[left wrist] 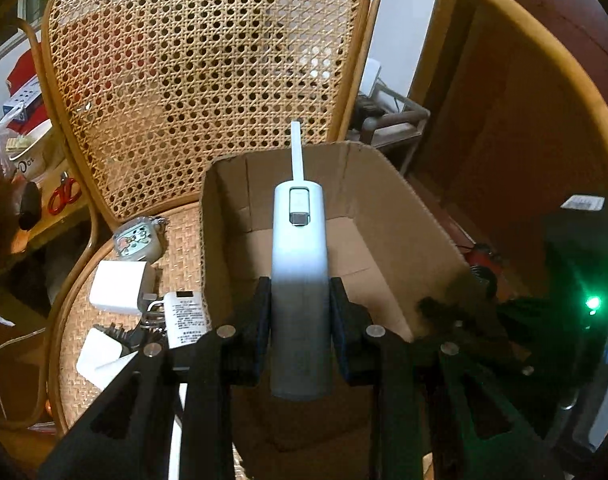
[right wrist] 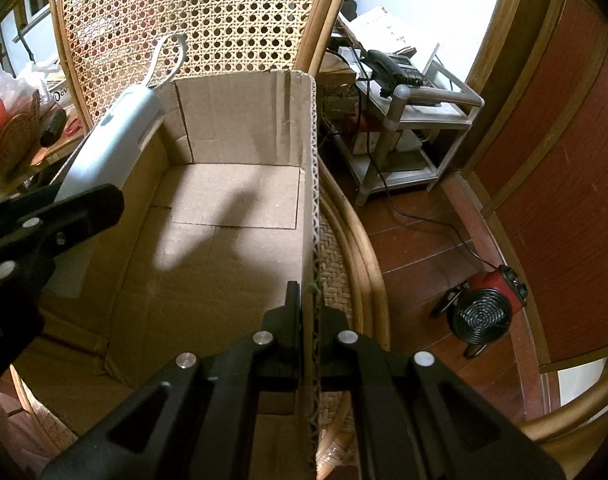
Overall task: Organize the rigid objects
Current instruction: 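Lift the white stick device with the left tool and carry it into the box, then open the left tool to release the stick device inside the box, then grasp the white Midea remote control with the left tool, then carry the remote into the box and open the left tool, then move the left tool back to the pile and grasp the white square plug charger, then lift the plug charger with the left tool and carry it over the box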
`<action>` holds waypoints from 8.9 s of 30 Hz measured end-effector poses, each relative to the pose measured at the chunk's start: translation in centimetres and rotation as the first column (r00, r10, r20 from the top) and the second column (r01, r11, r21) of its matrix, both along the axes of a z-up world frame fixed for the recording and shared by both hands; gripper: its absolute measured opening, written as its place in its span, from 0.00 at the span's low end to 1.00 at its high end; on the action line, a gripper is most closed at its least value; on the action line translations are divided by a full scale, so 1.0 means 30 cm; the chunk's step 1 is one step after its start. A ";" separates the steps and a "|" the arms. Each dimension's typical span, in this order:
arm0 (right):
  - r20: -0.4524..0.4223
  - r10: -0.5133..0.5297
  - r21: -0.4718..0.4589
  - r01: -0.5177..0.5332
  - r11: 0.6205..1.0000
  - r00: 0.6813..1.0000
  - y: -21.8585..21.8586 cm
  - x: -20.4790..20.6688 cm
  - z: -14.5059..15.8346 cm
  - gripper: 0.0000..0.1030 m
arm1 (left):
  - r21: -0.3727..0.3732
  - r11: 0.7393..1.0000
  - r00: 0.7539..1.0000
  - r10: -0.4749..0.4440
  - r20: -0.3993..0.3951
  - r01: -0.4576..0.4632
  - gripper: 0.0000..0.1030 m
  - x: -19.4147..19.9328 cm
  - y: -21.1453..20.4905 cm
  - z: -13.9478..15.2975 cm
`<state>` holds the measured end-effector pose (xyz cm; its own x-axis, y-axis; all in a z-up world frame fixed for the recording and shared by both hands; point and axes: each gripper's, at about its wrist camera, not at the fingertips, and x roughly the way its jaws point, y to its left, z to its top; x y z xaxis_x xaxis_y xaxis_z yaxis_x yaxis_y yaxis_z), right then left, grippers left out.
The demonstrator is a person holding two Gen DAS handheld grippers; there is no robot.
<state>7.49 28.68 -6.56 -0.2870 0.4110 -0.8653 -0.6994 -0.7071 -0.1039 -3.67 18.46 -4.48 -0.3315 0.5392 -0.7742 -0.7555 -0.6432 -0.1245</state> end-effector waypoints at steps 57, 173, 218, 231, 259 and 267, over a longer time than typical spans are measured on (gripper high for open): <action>0.002 0.004 -0.015 -0.004 1.000 1.000 0.009 0.008 -0.007 0.05 | -0.269 0.956 0.988 0.140 0.063 -0.119 0.94 -0.193 -0.395 -0.238; 0.020 0.016 -0.014 -0.015 1.000 1.000 0.000 0.011 -0.024 0.05 | 0.085 0.996 0.994 0.013 0.109 -0.023 0.95 -0.053 -0.155 0.114; 0.021 0.021 -0.017 -0.021 1.000 1.000 -0.002 0.001 -0.032 0.05 | -0.365 0.922 0.980 0.174 0.092 -0.130 0.97 -0.438 -0.384 -0.280; 0.020 0.021 -0.018 -0.021 1.000 1.000 -0.001 0.003 -0.032 0.05 | -0.315 0.946 0.978 0.135 0.159 -0.080 0.53 -0.457 -0.403 -0.326; 0.021 0.020 -0.021 -0.020 1.000 1.000 0.002 0.007 -0.031 0.05 | -0.037 0.979 0.977 0.201 0.071 -0.198 0.42 -0.298 -0.486 -0.070; 0.023 0.019 -0.024 -0.019 1.000 1.000 0.003 0.009 -0.032 0.05 | -0.010 0.982 0.980 0.188 -0.069 -0.189 0.42 -0.226 -0.428 0.016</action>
